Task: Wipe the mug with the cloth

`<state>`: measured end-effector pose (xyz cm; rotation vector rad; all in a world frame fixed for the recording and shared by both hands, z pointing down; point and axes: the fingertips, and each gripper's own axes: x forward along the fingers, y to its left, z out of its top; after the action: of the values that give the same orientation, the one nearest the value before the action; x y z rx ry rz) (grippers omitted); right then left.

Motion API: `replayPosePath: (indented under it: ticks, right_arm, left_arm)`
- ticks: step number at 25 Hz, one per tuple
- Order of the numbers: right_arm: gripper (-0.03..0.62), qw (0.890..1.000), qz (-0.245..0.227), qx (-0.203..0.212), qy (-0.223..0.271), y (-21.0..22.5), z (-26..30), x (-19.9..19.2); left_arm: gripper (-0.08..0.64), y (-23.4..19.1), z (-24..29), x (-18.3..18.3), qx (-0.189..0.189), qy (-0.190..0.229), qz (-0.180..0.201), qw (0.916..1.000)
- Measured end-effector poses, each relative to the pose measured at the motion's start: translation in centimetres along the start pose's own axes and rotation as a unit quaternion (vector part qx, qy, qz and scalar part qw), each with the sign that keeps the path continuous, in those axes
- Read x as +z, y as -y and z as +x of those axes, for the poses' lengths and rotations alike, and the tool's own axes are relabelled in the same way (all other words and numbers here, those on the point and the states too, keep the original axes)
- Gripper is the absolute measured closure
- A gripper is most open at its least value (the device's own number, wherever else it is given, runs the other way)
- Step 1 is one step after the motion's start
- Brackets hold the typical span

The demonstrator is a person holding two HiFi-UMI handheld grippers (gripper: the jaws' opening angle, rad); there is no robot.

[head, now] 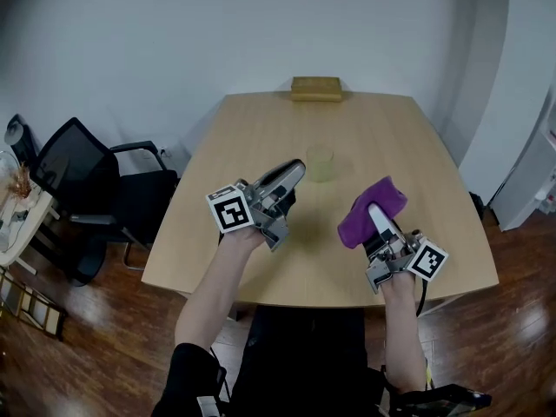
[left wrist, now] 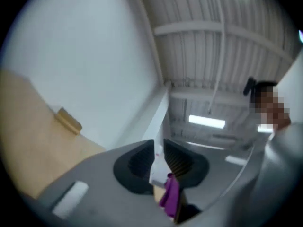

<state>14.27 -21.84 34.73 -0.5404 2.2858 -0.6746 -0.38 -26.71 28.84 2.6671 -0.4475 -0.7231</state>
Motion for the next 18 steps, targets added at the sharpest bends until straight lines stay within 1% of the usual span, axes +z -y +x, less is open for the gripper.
replayPosePath:
  ticks: [1, 2, 3, 4, 5, 6, 7, 9, 11, 13, 15, 16, 18]
  right_arm:
    - [0.537, 1.0, 0.006, 0.005, -0.001, -0.4, 0.0, -0.2]
    - [0.537, 1.0, 0.013, 0.01, -0.002, -1.0, -0.1, -0.6]
    - [0.537, 1.0, 0.021, 0.017, -0.002, -1.7, -0.1, -1.0]
    - [0.537, 0.999, 0.03, 0.024, -0.001, -2.4, -0.1, -1.5]
    - [0.537, 0.999, 0.039, 0.032, 0.0, -3.2, 0.0, -2.1]
    - [0.537, 0.998, 0.048, 0.039, -0.001, -3.9, 0.2, -2.8]
    - [0.537, 0.997, 0.054, 0.046, -0.002, -4.6, 0.5, -3.4]
    - [0.537, 0.996, 0.065, 0.052, -0.01, -5.8, 0.6, -4.8]
    - [0.537, 0.996, 0.067, 0.055, -0.02, -6.9, 0.2, -6.0]
    - [0.537, 0.996, 0.058, 0.065, -0.029, -8.2, 0.1, -6.8]
    - [0.537, 0.994, 0.055, 0.083, -0.035, -9.6, 0.8, -7.4]
    - [0.537, 0.994, 0.058, 0.089, -0.039, -10.3, 1.2, -7.7]
    - [0.537, 0.993, 0.068, 0.088, -0.046, -11.4, 1.0, -8.5]
  left_arm:
    - [0.511, 1.1, -1.4, -0.2, -0.005, 0.042, -0.058, 0.9974]
    - [0.52, 1.9, -2.6, -0.6, -0.008, 0.076, -0.105, 0.9915]
    - [0.528, 2.6, -3.7, -1.1, -0.005, 0.102, -0.143, 0.9844]
    - [0.547, 3.2, -4.9, -1.7, 0.001, 0.122, -0.173, 0.9774]
    - [0.556, 3.7, -6.0, -2.3, 0.008, 0.136, -0.194, 0.9715]
    - [0.558, 4.2, -6.9, -2.8, 0.012, 0.145, -0.206, 0.9677]
    - [0.56, 5.0, -7.7, -3.2, 0.012, 0.15, -0.21, 0.9661]
    - [0.56, 6.6, -8.9, -4.1, 0.01, 0.147, -0.208, 0.9669]
    - [0.56, 7.8, -9.6, -5.3, 0.014, 0.135, -0.202, 0.9701]
    - [0.56, 8.3, -10.2, -6.2, 0.029, 0.121, -0.189, 0.9741]
    - [0.56, 8.7, -10.9, -6.1, 0.041, 0.119, -0.178, 0.9759]
    - [0.56, 9.2, -11.2, -5.8, 0.042, 0.123, -0.177, 0.9757]
    - [0.56, 10.6, -11.6, -5.9, 0.037, 0.129, -0.18, 0.9744]
